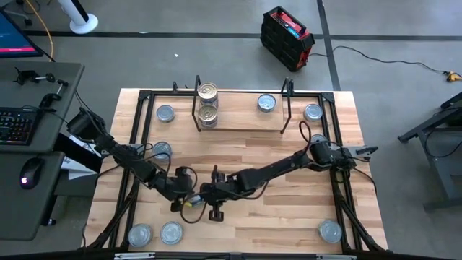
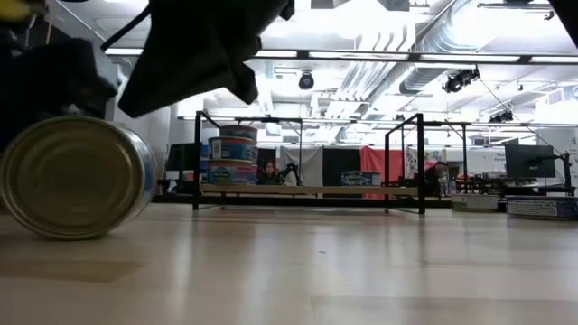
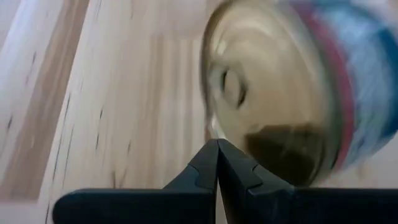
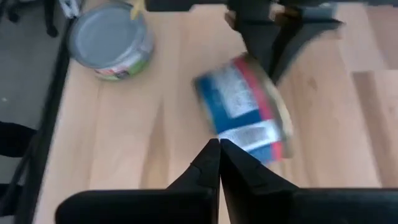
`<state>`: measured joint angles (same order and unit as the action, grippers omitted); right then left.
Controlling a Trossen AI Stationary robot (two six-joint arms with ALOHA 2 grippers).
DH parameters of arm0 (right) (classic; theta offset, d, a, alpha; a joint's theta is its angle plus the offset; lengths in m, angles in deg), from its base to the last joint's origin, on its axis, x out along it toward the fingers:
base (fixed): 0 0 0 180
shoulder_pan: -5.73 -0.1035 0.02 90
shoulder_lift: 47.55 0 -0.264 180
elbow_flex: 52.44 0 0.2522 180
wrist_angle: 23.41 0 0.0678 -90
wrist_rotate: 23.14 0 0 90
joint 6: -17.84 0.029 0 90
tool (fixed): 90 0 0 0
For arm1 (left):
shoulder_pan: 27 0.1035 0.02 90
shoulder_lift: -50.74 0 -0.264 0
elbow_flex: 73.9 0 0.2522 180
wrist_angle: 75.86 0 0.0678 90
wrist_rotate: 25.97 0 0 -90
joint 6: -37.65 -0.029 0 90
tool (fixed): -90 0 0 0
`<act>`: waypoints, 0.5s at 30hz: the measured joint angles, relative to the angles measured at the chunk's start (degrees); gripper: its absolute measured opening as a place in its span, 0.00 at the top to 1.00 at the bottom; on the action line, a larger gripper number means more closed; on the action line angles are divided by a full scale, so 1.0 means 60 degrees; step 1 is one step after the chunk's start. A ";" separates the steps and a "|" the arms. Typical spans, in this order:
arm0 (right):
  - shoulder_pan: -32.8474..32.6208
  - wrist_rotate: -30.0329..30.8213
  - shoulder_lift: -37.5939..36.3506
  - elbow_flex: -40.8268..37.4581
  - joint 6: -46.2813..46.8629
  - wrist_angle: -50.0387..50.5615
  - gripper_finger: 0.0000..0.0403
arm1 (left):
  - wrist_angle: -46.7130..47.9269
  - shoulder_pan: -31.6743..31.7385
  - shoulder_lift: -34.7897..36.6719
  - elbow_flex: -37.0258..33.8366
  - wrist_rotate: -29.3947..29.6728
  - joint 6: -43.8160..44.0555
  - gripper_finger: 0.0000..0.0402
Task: Stack canned seafood by type on shelf
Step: Stack the blue pink tuna can on top of the other blue pink tuna cans on the shelf
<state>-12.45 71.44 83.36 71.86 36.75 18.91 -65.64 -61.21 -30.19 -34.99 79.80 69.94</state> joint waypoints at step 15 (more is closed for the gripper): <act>0.0678 -0.1099 -0.0084 0.1907 -0.1589 0.1632 0.80 | 0.3233 -0.1736 0.3372 0.0004 0.1695 0.5250 1.00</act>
<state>-8.38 64.84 82.86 83.30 27.22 28.69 -46.25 -71.63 -9.96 -34.97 89.97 101.44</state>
